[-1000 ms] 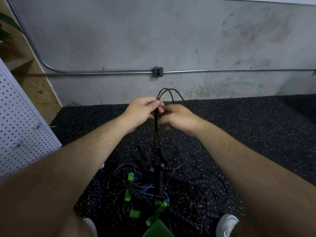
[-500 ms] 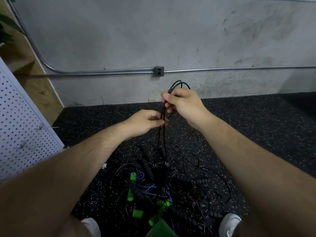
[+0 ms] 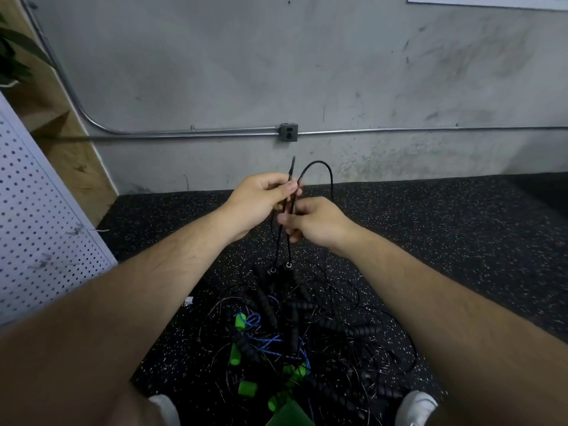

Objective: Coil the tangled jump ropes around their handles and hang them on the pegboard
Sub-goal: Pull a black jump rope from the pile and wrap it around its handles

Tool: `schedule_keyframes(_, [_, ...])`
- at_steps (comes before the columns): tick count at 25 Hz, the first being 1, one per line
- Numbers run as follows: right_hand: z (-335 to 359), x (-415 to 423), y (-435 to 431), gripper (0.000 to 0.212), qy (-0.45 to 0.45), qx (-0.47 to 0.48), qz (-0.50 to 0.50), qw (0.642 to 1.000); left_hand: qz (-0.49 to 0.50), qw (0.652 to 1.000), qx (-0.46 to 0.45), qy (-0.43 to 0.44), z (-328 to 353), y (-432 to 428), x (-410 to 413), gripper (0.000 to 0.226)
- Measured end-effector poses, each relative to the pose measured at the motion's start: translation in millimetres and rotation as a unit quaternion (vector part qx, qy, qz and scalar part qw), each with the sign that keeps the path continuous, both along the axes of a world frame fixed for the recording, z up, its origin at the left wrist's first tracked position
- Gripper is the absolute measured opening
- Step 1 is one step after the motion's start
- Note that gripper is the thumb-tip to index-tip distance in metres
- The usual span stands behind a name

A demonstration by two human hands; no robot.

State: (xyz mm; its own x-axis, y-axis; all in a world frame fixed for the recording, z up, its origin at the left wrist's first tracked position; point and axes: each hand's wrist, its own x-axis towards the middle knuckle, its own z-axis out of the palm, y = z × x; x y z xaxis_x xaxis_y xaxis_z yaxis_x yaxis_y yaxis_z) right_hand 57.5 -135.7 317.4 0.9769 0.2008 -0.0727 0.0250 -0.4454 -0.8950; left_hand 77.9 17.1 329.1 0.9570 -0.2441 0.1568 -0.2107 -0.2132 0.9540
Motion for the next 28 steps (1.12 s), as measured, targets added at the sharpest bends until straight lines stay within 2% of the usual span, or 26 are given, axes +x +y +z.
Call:
schedule_keyframes(3, [14.6,2.6,-0.5,0.012,-0.053,0.014,-0.035,0.998,-0.02,0.998,0.02,0.049,-9.1,14.5,1.1,0.025])
schedule_keyframes(7, [32.8,9.0,-4.9,0.02,-0.06,0.111,-0.075,0.989,-0.14,0.975,0.151,0.078,-30.6,17.9,-10.4,0.023])
schedule_keyframes(10, [32.6,15.3,-10.7,0.024,-0.043,0.17,-0.076,0.982,-0.115,0.982,0.134,0.066,-28.1,6.3,-12.1,0.022])
schedule_keyframes(13, [21.2,12.4,-16.3,0.023,0.0,0.114,-0.034,0.993,-0.078,0.992,0.088,0.039,-20.1,2.0,-8.2,0.02])
schedule_keyframes(15, [14.5,11.2,-17.6,0.027,0.014,0.101,-0.021,0.995,-0.083,0.991,0.095,0.032,-18.4,2.4,-5.6,0.02])
schedule_keyframes(18, [16.2,13.1,-17.3,0.024,0.006,0.136,-0.059,0.989,-0.104,0.987,0.119,0.035,-18.7,2.5,-6.4,0.02])
schedule_keyframes(21, [19.9,10.3,-16.3,0.021,0.001,0.175,-0.073,0.982,-0.074,0.984,0.16,0.016,-18.3,0.5,-5.5,0.016])
schedule_keyframes(22, [17.9,7.7,-15.0,0.02,-0.009,0.149,-0.078,0.986,-0.048,0.985,0.165,0.014,-17.8,0.0,-6.0,0.02])
schedule_keyframes(25, [3.7,-5.6,-7.7,0.032,-0.05,-0.057,-0.085,0.994,0.009,0.99,0.14,0.028,-19.6,3.7,0.1,0.023])
schedule_keyframes(28, [-11.2,-24.3,2.7,0.082,-0.031,-0.101,-0.078,0.991,0.043,0.986,0.156,0.035,-14.2,6.3,2.1,0.021])
